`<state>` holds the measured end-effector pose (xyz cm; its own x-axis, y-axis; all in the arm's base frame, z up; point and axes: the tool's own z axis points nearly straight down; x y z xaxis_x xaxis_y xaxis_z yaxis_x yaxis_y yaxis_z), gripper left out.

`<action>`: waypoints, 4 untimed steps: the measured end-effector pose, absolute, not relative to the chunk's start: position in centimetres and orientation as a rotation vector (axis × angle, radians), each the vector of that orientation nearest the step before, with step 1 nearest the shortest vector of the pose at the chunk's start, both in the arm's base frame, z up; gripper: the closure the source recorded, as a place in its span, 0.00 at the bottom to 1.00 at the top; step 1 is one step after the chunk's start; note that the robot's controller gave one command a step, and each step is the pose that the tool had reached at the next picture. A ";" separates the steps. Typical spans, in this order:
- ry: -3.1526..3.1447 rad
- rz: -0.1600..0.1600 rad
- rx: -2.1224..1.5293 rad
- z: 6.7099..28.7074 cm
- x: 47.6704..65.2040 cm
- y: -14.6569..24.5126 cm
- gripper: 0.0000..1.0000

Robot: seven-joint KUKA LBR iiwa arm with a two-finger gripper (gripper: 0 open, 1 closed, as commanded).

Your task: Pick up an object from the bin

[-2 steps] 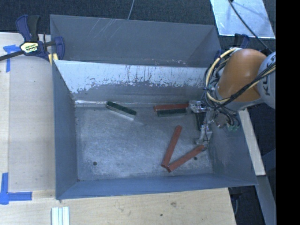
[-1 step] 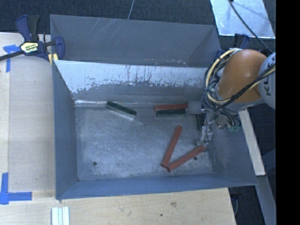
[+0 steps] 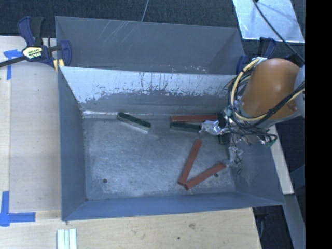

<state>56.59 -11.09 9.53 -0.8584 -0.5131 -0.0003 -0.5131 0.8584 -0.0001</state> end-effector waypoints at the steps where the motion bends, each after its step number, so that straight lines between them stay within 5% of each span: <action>1: 2.991 -0.004 -0.936 7.6 50.9 -8.6 0.00; 2: 2.811 -0.005 -1.363 7.5 53.3 -5.1 1.00; 3: 2.811 -0.005 -1.363 7.5 53.3 -5.1 1.00; 4: 2.825 0.000 -1.368 17.7 52.4 -7.8 1.00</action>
Offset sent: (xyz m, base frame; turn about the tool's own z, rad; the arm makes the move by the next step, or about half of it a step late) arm -0.0376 0.0573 -0.0253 -0.3646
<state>52.36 -7.83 17.66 -0.6201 -0.7845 -0.0023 -0.7845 0.6201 -0.0014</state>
